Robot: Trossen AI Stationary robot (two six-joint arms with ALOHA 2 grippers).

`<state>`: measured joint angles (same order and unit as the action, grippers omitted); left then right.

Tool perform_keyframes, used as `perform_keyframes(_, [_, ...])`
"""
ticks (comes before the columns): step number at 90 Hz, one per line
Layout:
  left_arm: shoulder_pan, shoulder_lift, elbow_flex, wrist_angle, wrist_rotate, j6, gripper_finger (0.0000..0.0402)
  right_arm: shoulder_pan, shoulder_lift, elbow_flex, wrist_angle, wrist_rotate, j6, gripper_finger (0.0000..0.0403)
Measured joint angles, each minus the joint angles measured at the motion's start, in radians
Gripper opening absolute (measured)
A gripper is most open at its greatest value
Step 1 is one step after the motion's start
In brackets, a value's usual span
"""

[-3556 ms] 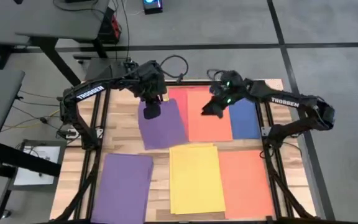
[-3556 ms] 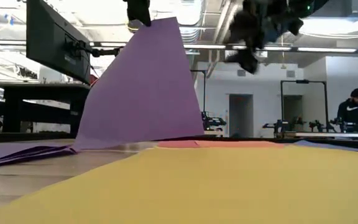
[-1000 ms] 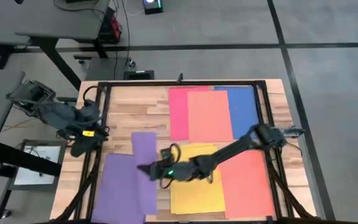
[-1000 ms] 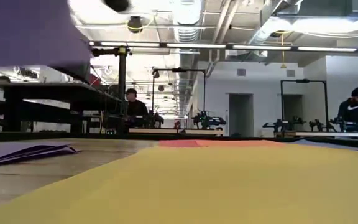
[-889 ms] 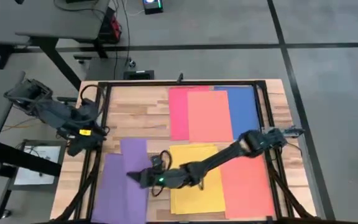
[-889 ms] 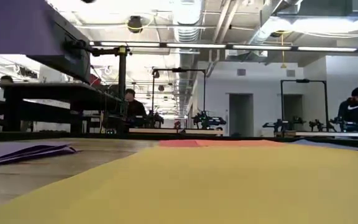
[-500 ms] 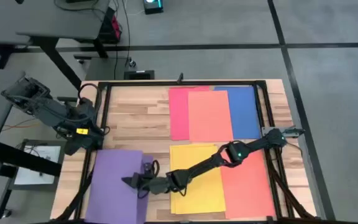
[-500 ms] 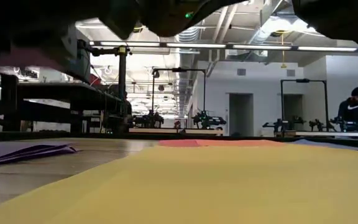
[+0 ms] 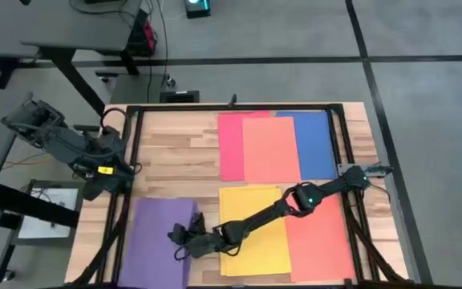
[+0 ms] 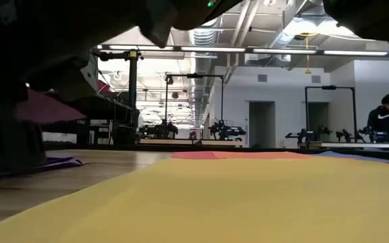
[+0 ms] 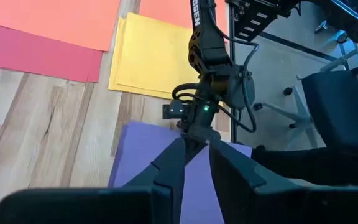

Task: Organize paper
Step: Stack the purple paper on top of the purple paper

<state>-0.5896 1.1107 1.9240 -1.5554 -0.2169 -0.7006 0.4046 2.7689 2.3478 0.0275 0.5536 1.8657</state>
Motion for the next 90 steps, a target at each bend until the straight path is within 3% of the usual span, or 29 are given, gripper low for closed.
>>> perform_keyframes(19, [0.000, 0.000, 0.000, -0.002, 0.000, 0.000, 0.0059, 0.000, 0.000, 0.000, -0.041, -0.027, 0.007, 0.0047])
perform_keyframes(39, [0.000, 0.002, 0.000, -0.002, 0.000, -0.019, 0.0059, -0.002, 0.000, 0.000, -0.038, -0.041, -0.126, 0.0099])
perform_keyframes(61, [0.000, 0.002, 0.000, -0.002, 0.000, -0.028, 0.0059, -0.006, -0.003, 0.000, -0.036, -0.046, -0.274, 0.0100])
perform_keyframes(72, [0.000, 0.002, 0.000, -0.002, 0.000, -0.038, 0.0059, -0.022, -0.012, 0.006, -0.067, -0.123, -0.396, 0.0098])
perform_keyframes(90, [0.000, 0.002, 0.000, -0.002, 0.001, -0.066, 0.0059, -0.047, -0.103, 0.007, -0.379, -0.270, -0.610, 0.0097])
